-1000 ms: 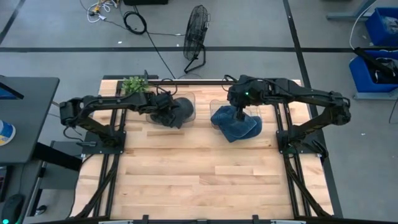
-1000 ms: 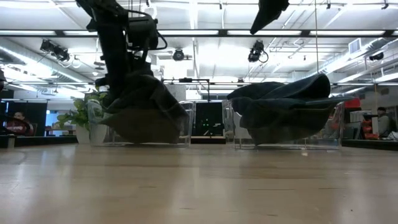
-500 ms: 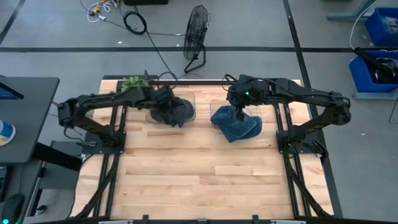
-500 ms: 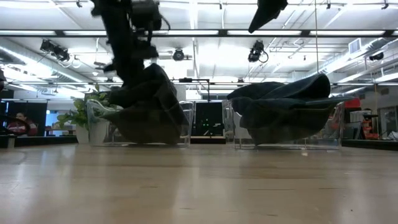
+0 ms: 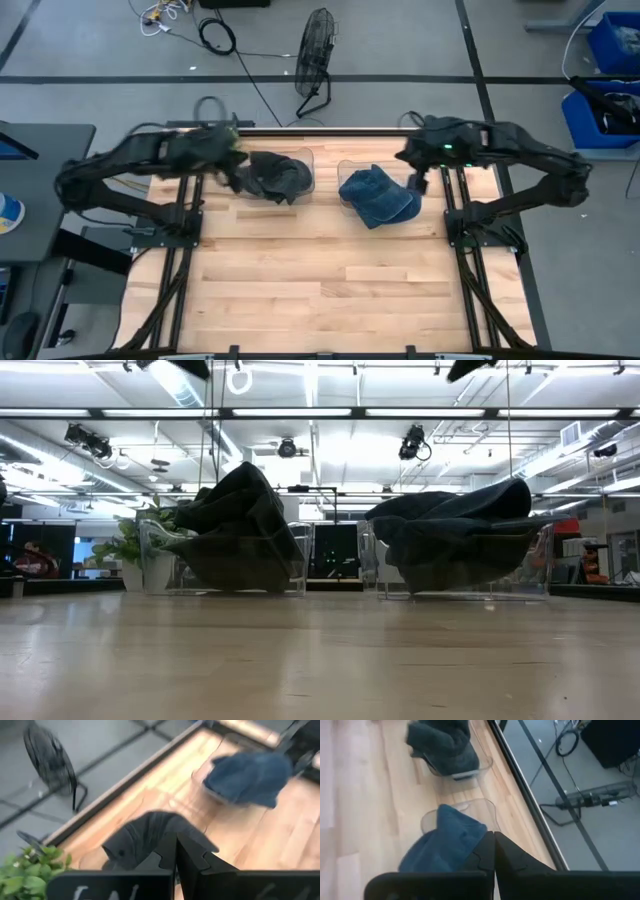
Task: Pick & Place hat
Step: Return to Home Position
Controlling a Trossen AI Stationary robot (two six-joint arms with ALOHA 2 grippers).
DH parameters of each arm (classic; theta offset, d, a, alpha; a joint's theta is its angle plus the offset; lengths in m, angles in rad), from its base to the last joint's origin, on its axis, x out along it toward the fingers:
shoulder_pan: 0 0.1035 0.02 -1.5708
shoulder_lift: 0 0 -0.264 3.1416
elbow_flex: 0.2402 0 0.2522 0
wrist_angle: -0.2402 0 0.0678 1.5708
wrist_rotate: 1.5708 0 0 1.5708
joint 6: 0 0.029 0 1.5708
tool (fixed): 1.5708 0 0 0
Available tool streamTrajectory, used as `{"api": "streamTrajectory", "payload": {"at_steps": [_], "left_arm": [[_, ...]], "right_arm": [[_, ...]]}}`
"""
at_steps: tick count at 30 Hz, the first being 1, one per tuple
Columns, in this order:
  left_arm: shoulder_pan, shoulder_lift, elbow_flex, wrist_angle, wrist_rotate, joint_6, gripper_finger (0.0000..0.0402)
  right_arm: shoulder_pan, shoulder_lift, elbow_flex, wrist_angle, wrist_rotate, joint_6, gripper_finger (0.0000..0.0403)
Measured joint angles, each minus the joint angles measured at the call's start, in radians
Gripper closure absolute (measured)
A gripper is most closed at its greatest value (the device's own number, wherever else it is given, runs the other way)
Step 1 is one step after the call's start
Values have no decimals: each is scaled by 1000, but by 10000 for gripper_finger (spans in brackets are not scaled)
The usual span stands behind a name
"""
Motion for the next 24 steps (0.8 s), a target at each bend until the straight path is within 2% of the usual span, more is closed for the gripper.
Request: {"api": "streamTrajectory", "payload": {"at_steps": [7, 13, 19, 24], "left_arm": [[-149, -185, -76, 11, -144, -12, 393], [-240, -322, -283, 39, -311, -108, 392], [-286, -422, -516, 214, -270, -28, 393], [-288, -479, -621, 377, -266, 6, 393]], "right_arm": [[61, -144, -25, 27, 0, 17, 399], [83, -313, -274, 223, 0, 4, 399], [83, -465, -544, 394, -11, 6, 399], [83, -558, -682, 493, -65, 32, 399]]}}
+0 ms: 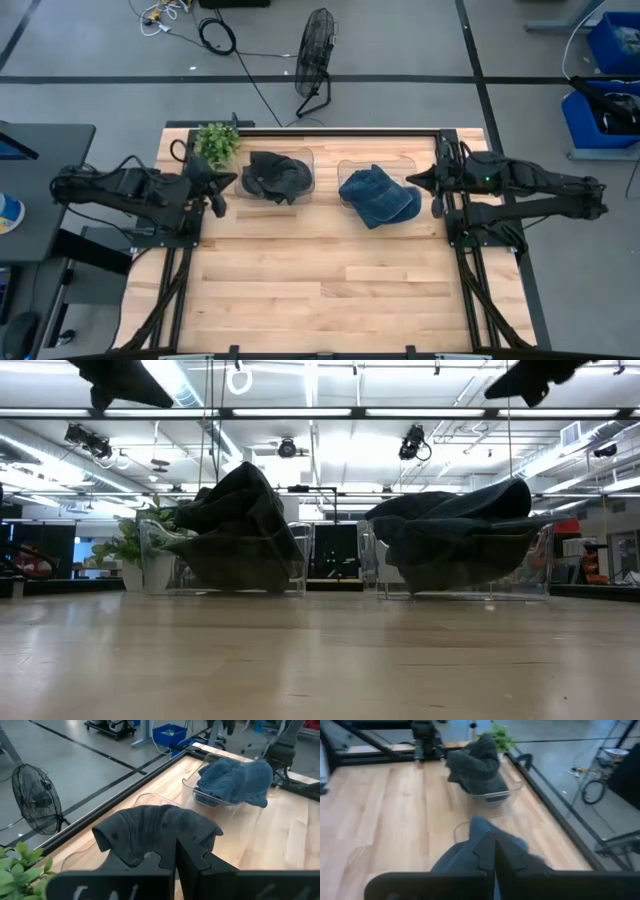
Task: Pick & Place hat
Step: Return to Home Position
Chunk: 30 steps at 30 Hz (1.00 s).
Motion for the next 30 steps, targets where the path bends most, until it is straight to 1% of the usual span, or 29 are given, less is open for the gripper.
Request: {"api": "streamTrajectory", "payload": {"at_steps": [2, 6, 10, 13, 16, 19, 24, 30], "left_arm": [[0, -18, -18, 8, 0, 1, 393], [0, -68, -69, 52, -2, 1, 393], [0, -124, -154, 108, -4, -7, 393], [0, -160, -243, 202, 3, 8, 393], [1, -186, -336, 322, 27, 71, 393], [0, -218, -398, 413, 36, 105, 393], [1, -296, -430, 416, 34, 106, 393], [1, -393, -431, 423, 35, 130, 393]], "right_arm": [[0, -36, -43, 26, -22, 0, 399], [0, -121, -148, 89, -24, 4, 399], [0, -205, -273, 196, -24, -3, 399], [0, -254, -343, 244, -37, -4, 399], [0, -295, -395, 269, -68, 26, 399], [-2, -337, -429, 279, -74, 73, 399], [-2, -411, -450, 278, -74, 73, 399], [-2, -502, -451, 279, -74, 91, 399]]}}
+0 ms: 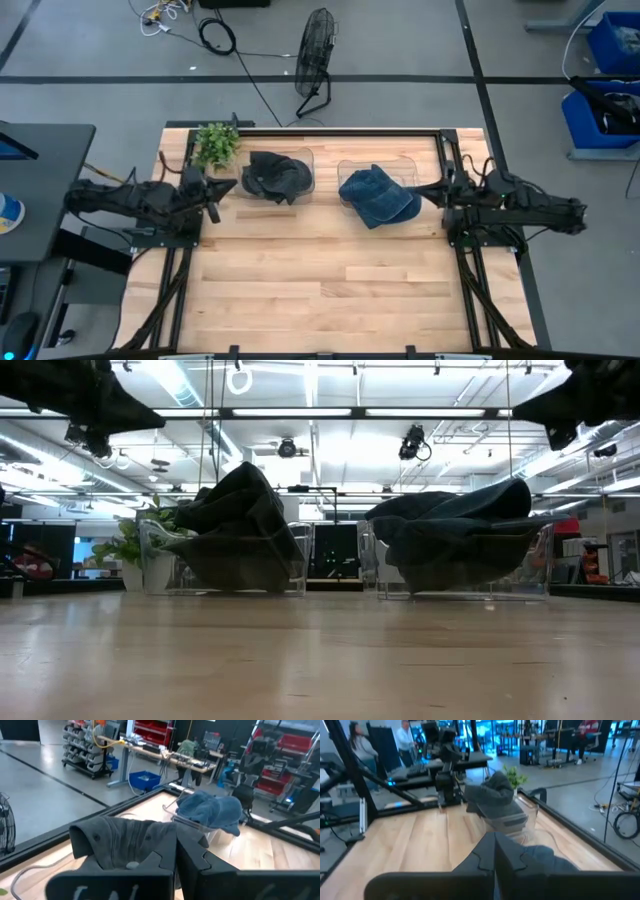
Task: Pick & Place hat
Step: Return to Home Position
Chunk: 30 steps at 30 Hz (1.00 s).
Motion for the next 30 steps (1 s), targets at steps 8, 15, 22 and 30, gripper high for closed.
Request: {"api": "streamTrajectory", "payload": {"at_steps": [8, 15, 22, 30], "left_arm": [[0, -34, 0, 21, 14, 29, 393], [0, -34, -104, 342, 88, 197, 393], [1, -34, -269, 572, 151, 261, 393], [1, -33, -358, 663, 153, 232, 393]], "right_arm": [[0, -68, -42, 46, 0, 11, 399], [0, -86, -143, 211, 34, 43, 399], [0, -86, -224, 351, -24, 15, 399], [0, -86, -292, 414, -52, -29, 399]]}}
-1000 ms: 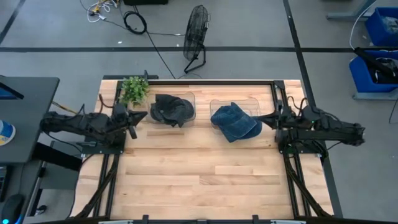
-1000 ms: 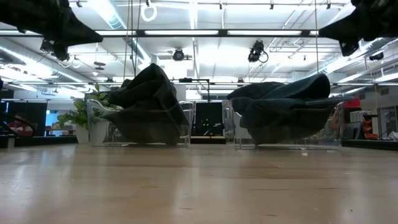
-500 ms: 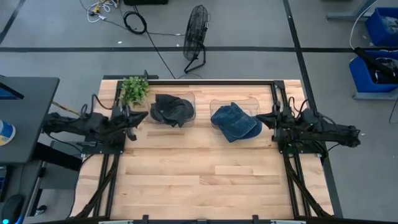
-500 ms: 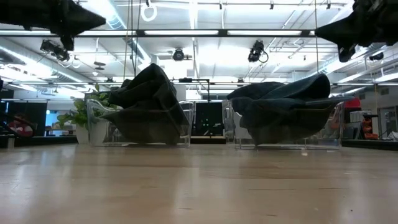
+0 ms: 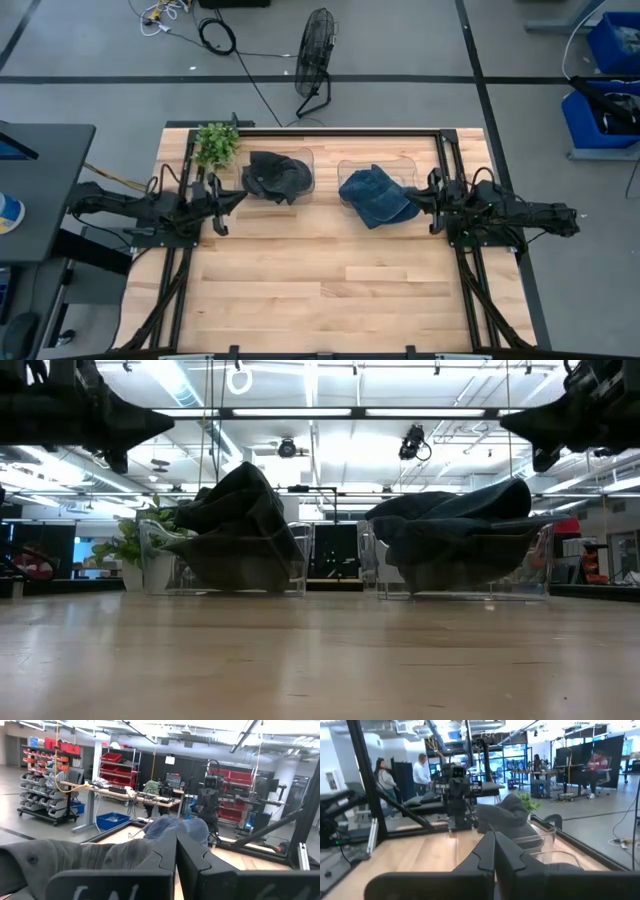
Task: Pick & Place hat
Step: Return to Home Position
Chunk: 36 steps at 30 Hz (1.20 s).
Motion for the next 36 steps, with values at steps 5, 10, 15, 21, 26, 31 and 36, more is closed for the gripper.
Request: {"api": "streamTrajectory", "payload": {"at_steps": [5, 10, 15, 21, 26, 31, 36], "left_arm": [[0, -1, 0, 12, -1, 25, 393], [0, -1, 0, 10, -1, 33, 393], [0, -1, 0, -2, -1, 34, 393], [0, 1, -1, -84, -1, -10, 392], [0, 1, -1, -126, -1, -84, 392], [0, 1, -1, -126, -1, -73, 392], [0, 1, -1, -125, -1, -80, 392]], "right_arm": [[0, 0, -51, 49, -4, -25, 399], [0, 0, -67, 30, -3, -14, 399], [0, 0, -67, 7, -4, -29, 399], [0, 10, -67, -22, -62, -73, 399], [0, 10, -67, -23, -64, -6, 399], [0, 10, -66, -23, -65, 6, 398], [0, 10, -66, -23, -64, 4, 393]]}}
